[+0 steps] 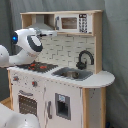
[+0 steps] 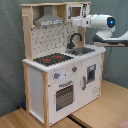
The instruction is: Play with the kitchen
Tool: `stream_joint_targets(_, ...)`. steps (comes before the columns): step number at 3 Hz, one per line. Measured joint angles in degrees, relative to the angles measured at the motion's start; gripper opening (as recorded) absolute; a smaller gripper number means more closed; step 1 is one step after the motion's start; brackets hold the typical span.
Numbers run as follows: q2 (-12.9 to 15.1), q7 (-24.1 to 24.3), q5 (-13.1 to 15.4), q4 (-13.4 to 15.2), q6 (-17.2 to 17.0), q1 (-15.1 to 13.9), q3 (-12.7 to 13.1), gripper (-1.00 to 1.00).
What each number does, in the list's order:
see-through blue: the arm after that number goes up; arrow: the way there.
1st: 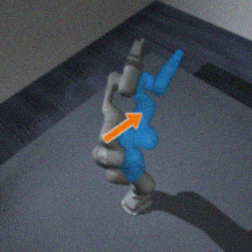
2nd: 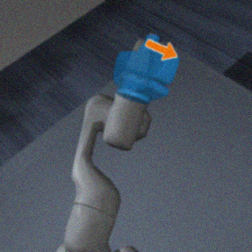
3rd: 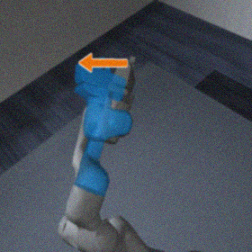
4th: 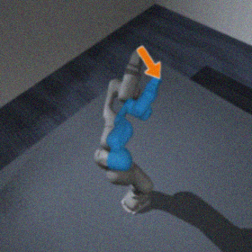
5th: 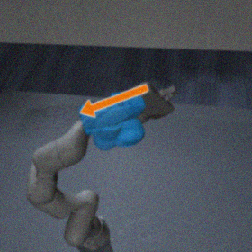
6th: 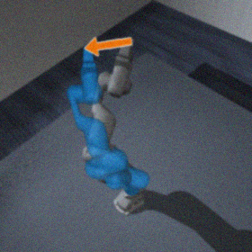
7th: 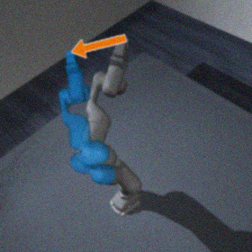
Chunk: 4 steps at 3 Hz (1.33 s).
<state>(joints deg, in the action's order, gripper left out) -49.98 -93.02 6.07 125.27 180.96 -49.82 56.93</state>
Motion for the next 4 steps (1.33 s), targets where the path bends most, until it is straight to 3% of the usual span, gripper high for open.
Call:
stream_joint_targets(1, 1.89, 0.00, 0.00, -2.42, 0.54, -4.89, 1.59, 1.00)
stream_joint_targets(3, 3.53, 0.20, -0.14, -10.19, 0.18, -12.82, 6.56, 1.00)
stream_joint_targets(4, 4.01, 1.66, -0.26, -12.58, -0.30, -17.00, 9.59, 1.00)
